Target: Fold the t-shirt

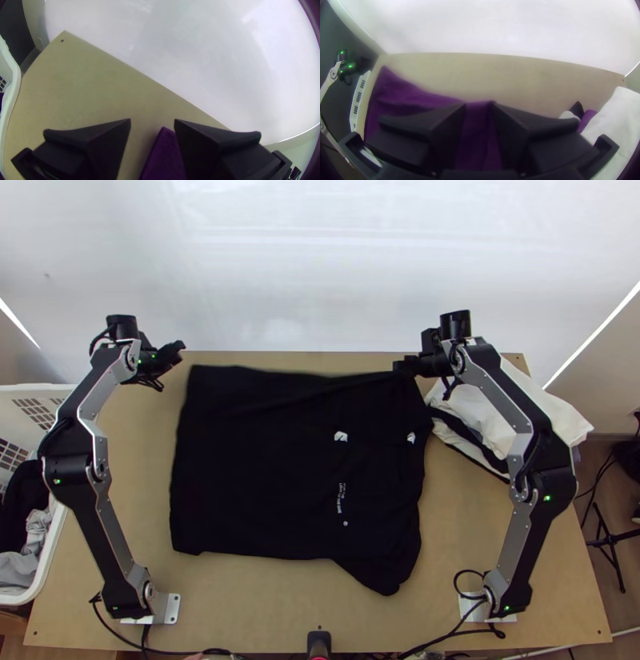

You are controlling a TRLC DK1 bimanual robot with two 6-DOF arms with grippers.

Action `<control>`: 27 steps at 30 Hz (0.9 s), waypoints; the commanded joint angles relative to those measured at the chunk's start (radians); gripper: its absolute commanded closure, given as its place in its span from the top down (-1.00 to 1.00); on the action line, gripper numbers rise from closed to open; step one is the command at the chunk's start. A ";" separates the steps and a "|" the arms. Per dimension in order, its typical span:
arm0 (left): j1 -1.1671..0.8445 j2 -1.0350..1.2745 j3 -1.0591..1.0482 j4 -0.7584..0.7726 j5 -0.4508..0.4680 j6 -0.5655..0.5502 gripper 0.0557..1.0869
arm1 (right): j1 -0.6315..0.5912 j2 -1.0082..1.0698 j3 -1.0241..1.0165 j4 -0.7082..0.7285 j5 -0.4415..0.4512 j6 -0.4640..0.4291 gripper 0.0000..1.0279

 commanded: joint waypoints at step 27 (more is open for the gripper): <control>-0.301 -0.923 -0.641 -0.304 -0.076 0.376 0.92 | 0.285 -1.127 -1.085 -0.681 -0.005 0.228 0.60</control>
